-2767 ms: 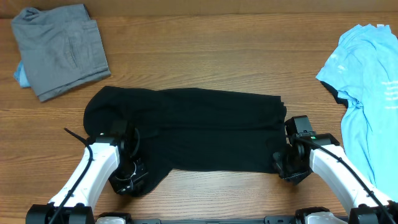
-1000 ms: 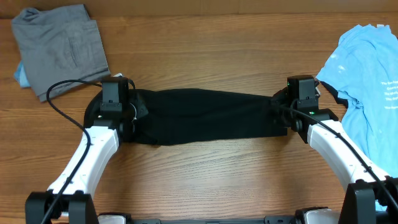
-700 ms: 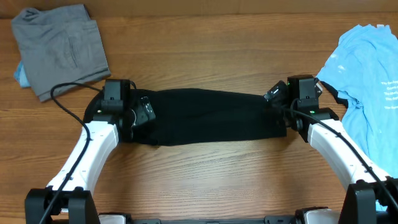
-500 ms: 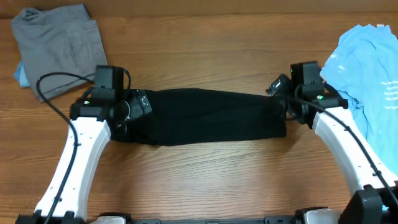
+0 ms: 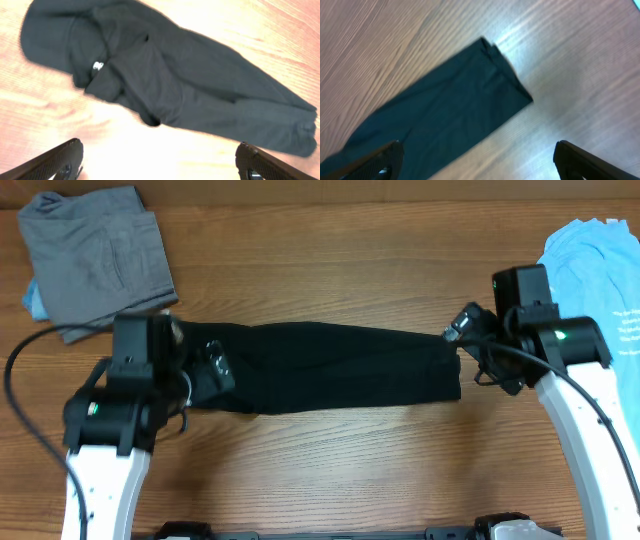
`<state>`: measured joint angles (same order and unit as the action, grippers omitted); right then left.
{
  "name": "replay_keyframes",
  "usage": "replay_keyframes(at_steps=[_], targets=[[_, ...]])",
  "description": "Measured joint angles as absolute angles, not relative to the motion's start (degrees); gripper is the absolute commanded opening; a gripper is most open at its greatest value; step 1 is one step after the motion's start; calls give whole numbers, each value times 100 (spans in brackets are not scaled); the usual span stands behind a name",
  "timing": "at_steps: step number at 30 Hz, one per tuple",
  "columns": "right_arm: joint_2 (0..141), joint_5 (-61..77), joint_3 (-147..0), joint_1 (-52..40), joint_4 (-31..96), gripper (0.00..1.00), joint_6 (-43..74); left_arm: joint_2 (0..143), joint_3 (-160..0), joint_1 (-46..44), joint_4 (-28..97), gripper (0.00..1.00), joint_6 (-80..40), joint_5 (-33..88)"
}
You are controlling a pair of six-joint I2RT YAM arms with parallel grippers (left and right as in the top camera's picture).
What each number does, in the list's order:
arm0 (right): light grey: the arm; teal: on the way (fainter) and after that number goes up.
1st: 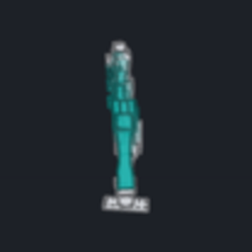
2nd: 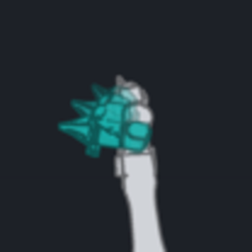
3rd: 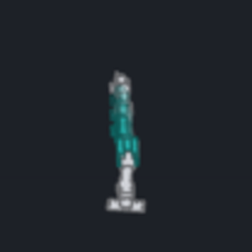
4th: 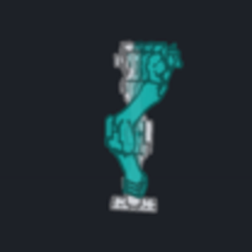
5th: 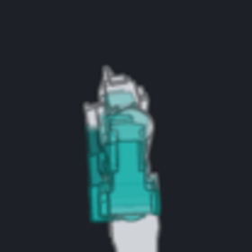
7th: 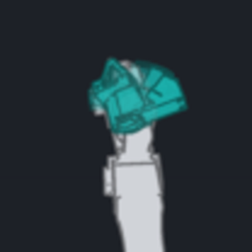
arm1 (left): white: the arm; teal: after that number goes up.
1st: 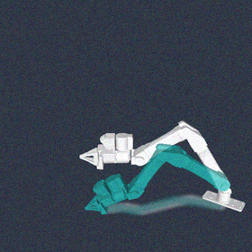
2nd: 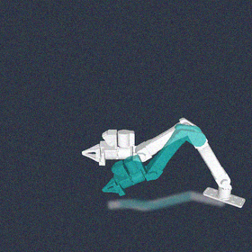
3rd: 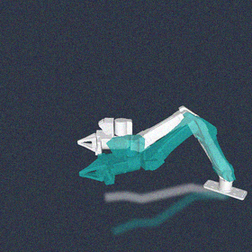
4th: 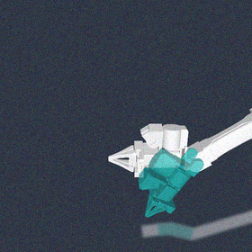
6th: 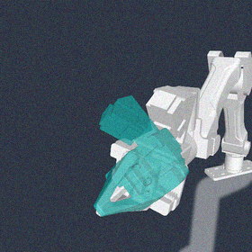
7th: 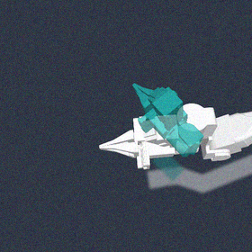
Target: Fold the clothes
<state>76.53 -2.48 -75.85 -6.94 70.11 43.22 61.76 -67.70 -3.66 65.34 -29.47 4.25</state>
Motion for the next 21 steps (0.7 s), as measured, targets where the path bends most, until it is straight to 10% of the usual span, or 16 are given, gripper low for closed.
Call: replay_keyframes(at_steps=[21], targets=[[7365,-16,-7625,-696,7564,100,4226,6960,-5065,-1890,5540,100,-4692,993]])
